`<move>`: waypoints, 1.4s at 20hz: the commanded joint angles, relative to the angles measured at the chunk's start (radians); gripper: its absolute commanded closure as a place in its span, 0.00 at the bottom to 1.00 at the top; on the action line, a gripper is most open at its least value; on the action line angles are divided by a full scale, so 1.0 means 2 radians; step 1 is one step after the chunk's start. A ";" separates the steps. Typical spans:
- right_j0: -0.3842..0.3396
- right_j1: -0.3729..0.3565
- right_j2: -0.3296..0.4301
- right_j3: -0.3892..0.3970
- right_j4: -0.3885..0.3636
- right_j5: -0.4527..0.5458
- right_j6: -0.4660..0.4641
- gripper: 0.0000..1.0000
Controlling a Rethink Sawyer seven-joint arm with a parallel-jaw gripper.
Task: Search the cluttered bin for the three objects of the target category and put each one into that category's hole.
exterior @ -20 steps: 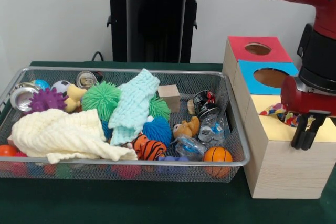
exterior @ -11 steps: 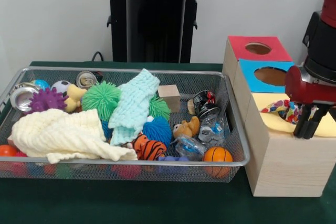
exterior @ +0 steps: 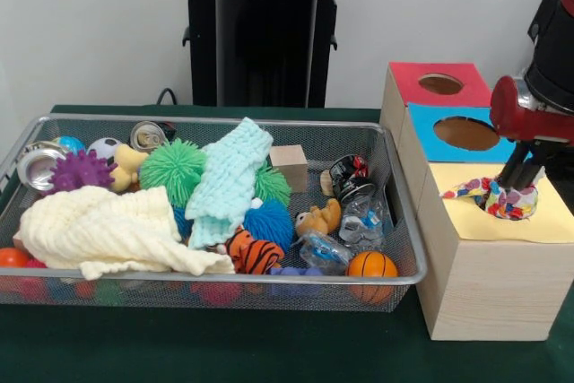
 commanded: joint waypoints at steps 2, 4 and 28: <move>-0.001 -0.014 0.032 0.052 0.004 0.018 0.084 1.00; 0.000 -0.017 0.034 0.073 0.000 -0.012 0.080 1.00; 0.002 0.013 0.043 0.140 -0.002 -0.201 0.097 1.00</move>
